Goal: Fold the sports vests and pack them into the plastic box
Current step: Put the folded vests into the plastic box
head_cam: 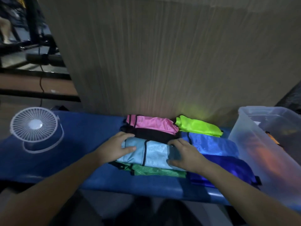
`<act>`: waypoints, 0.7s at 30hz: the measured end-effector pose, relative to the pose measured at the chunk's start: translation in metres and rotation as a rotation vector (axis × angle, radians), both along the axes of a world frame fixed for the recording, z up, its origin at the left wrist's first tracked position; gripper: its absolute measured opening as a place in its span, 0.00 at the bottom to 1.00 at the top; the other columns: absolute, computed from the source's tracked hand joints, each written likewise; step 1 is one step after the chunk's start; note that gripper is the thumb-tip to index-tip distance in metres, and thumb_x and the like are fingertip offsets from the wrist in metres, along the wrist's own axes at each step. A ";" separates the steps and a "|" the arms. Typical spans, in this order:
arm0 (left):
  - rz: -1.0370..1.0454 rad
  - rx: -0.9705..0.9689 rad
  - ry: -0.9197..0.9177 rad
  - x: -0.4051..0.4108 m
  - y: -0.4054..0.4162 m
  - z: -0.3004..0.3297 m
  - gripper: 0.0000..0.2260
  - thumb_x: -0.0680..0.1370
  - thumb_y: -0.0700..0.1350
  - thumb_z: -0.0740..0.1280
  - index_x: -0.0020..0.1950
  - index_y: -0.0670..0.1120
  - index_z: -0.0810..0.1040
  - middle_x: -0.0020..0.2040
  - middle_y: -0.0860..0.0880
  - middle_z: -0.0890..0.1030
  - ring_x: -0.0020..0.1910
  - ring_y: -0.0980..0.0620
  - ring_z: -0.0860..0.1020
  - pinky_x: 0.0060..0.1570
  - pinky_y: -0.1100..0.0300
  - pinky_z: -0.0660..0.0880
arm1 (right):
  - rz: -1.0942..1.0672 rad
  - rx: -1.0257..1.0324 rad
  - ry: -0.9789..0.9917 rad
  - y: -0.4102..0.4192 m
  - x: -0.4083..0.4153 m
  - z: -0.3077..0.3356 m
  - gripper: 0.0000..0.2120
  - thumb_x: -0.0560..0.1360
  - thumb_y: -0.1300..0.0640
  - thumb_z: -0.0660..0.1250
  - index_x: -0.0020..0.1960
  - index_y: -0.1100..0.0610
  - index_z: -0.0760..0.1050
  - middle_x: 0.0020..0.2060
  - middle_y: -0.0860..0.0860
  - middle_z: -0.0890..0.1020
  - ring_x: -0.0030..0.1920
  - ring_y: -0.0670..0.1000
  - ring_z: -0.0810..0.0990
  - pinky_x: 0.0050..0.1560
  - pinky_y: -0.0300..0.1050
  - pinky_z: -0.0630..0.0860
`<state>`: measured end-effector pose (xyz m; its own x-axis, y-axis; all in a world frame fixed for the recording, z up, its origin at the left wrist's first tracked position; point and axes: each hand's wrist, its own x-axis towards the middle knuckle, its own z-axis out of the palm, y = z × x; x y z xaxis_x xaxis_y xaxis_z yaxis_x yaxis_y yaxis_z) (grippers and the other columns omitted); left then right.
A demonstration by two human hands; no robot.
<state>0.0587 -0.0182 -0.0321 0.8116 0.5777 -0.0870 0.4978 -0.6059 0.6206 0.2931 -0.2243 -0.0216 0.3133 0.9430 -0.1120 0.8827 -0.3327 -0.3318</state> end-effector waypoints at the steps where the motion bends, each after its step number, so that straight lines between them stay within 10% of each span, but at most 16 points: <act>1: 0.021 -0.002 0.011 0.004 0.001 -0.001 0.32 0.74 0.63 0.71 0.74 0.54 0.69 0.67 0.55 0.70 0.67 0.54 0.70 0.66 0.60 0.65 | -0.005 -0.002 0.007 0.004 0.002 -0.004 0.38 0.65 0.33 0.67 0.70 0.47 0.66 0.61 0.47 0.72 0.63 0.52 0.73 0.64 0.51 0.71; 8: -0.007 -0.026 0.026 0.017 0.009 0.005 0.26 0.59 0.66 0.77 0.50 0.56 0.76 0.53 0.54 0.72 0.54 0.57 0.73 0.51 0.64 0.68 | -0.015 0.021 0.040 0.014 0.006 -0.007 0.31 0.68 0.39 0.75 0.66 0.50 0.74 0.52 0.45 0.72 0.59 0.49 0.74 0.62 0.49 0.69; 14: -0.042 -0.213 -0.072 0.019 0.006 0.021 0.18 0.67 0.47 0.82 0.48 0.47 0.76 0.46 0.48 0.82 0.41 0.57 0.80 0.44 0.56 0.77 | -0.067 0.102 0.307 0.009 0.003 0.004 0.12 0.71 0.50 0.76 0.48 0.54 0.77 0.45 0.48 0.79 0.45 0.47 0.78 0.51 0.46 0.75; 21: -0.046 -0.512 -0.188 0.011 0.014 0.046 0.26 0.61 0.56 0.82 0.51 0.43 0.79 0.46 0.48 0.84 0.46 0.49 0.83 0.44 0.57 0.79 | -0.140 0.119 0.670 -0.009 0.000 0.033 0.12 0.71 0.54 0.77 0.48 0.59 0.77 0.40 0.53 0.83 0.40 0.51 0.82 0.44 0.48 0.79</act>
